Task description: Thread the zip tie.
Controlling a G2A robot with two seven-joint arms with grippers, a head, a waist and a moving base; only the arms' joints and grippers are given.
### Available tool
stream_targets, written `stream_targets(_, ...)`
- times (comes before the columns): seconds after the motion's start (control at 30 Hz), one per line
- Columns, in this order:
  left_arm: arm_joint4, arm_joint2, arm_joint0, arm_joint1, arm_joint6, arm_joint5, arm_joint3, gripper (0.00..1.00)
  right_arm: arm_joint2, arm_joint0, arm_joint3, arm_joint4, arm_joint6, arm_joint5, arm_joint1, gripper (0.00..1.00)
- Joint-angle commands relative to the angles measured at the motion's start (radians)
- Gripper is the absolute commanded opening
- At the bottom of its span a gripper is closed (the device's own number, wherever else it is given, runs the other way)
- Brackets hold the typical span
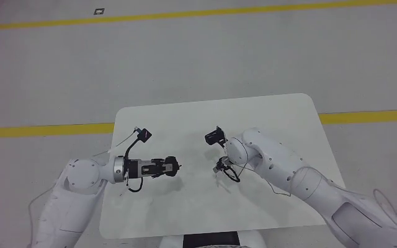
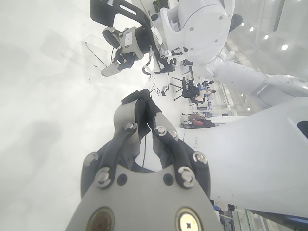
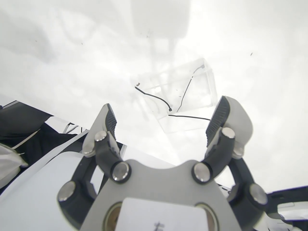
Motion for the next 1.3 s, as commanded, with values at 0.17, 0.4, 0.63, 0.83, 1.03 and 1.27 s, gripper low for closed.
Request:
stream_targets(0.17, 0.0, 0.0, 0.0, 0.0, 0.0, 0.0, 0.0, 0.0, 0.0, -0.001, 0.0, -0.001, 0.0, 0.0, 0.0, 1.0)
stream_targets(0.4, 0.0, 0.0, 0.0, 0.0, 0.0, 0.0, 0.0, 0.0, 0.033, -0.031, -0.024, -0.027, -0.018, -0.026, 0.01, 1.0)
stream_targets(0.63, 0.0, 0.0, 0.0, 0.0, 0.0, 0.0, 0.0, 0.0, 0.068, -0.062, -0.076, -0.078, 0.0, -0.01, 0.025, 0.4)
stream_targets(0.83, 0.0, 0.0, 0.0, 0.0, 0.0, 0.0, 0.0, 0.0, 0.082, -0.088, -0.104, -0.103, 0.0, -0.006, 0.038, 0.24)
stream_targets(1.03, 0.0, 0.0, 0.0, 0.0, 0.0, 0.0, 0.0, 0.0, 0.081, -0.1, -0.121, -0.115, 0.0, -0.002, 0.043, 0.23)
stream_targets(1.27, 0.0, 0.0, 0.0, 0.0, 0.0, 0.0, 0.0, 0.0, 0.071, -0.105, -0.103, -0.121, 0.0, 0.0, 0.04, 0.22)
